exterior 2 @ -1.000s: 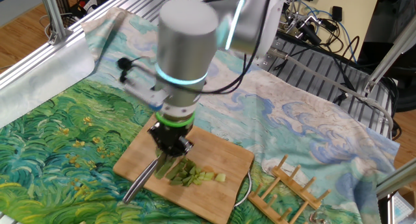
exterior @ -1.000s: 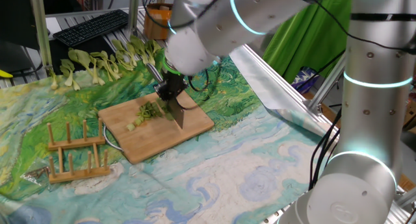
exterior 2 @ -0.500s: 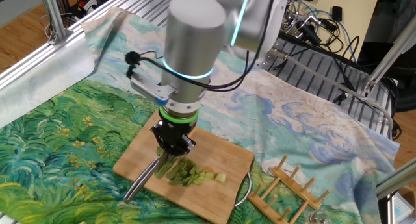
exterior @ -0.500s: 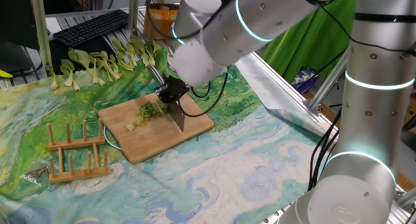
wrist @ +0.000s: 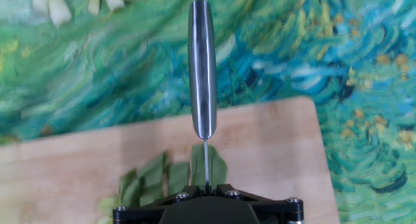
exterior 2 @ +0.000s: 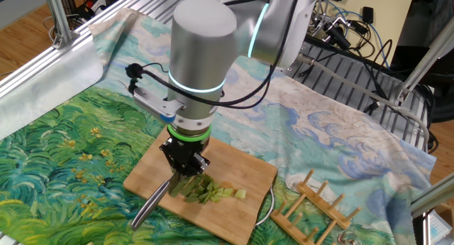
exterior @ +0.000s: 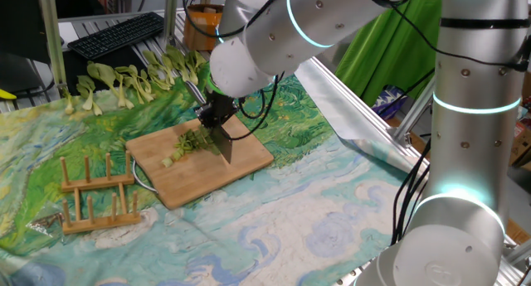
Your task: Chop the pakchoi
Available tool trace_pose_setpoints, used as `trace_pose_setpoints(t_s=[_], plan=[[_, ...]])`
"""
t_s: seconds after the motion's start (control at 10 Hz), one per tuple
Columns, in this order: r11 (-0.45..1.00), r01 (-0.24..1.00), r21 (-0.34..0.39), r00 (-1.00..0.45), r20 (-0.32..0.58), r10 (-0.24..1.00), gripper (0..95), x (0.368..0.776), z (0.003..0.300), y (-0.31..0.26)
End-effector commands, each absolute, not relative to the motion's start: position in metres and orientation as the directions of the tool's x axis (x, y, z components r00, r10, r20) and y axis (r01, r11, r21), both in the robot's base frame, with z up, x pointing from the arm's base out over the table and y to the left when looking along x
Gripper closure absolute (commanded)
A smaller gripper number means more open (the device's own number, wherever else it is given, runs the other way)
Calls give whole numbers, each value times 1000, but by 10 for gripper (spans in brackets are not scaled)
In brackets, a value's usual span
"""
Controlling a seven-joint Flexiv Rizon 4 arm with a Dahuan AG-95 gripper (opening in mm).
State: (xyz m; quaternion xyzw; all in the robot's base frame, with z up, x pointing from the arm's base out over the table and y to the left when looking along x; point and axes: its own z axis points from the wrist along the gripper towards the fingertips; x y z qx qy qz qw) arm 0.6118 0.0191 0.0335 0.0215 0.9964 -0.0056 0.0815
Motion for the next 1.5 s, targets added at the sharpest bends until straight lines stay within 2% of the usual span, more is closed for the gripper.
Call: trace_pose_setpoints(t_s=[0.1, 0.3, 0.7, 1.3, 1.5], plan=[[1000, 30, -7, -989, -147, 28, 950, 622, 25, 18], [999, 35, 13, -990, -133, 37, 950, 628, 27, 21], [999, 33, 4, -991, -126, 34, 950, 634, 25, 21], [999, 40, -22, -991, -126, 37, 950, 619, 37, 24], [1000, 17, -23, -992, -128, 14, 950, 616, 32, 26]])
